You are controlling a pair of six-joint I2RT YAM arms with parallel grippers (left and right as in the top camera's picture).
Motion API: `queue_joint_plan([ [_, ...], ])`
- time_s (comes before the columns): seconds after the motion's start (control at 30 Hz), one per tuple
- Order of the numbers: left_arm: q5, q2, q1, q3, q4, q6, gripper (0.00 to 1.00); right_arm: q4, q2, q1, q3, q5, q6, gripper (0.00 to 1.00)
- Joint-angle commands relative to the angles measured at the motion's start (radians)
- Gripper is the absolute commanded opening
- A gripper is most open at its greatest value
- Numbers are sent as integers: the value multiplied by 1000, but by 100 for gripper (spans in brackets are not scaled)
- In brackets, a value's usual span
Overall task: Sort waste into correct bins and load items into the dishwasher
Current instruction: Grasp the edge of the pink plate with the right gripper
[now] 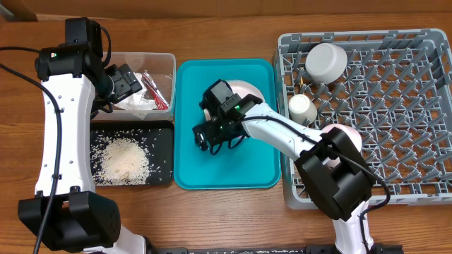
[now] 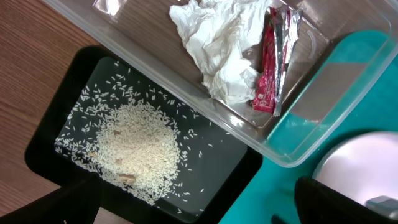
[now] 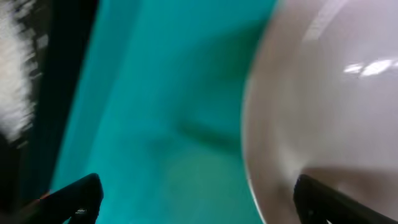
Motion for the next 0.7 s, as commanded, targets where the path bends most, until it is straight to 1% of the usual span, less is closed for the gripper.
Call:
queue_joint_plan([
  [0.0,-3,-3,3,22,1,1,100,-28,26,24,-23,-247,14,100],
  [0.17,-3,-3,4,22,1,1,100,-29,26,56,-23,-313,-71,100],
  [0.27,-3,-3,4,22,1,1,100,-28,26,73,-23,-316,-74,100],
  [0.37,-3,-3,4,22,1,1,100,-31,26,84,-23,-335,-119,100],
  [0.5,-3,-3,4,22,1,1,100,-34,17,81,-18,-335,-138,100],
  [0.57,-3,-3,4,22,1,1,100,-48,3,70,-6,-347,-140,100],
  [0.67,-3,-3,4,22,1,1,100,-114,-32,48,46,-370,-140,100],
])
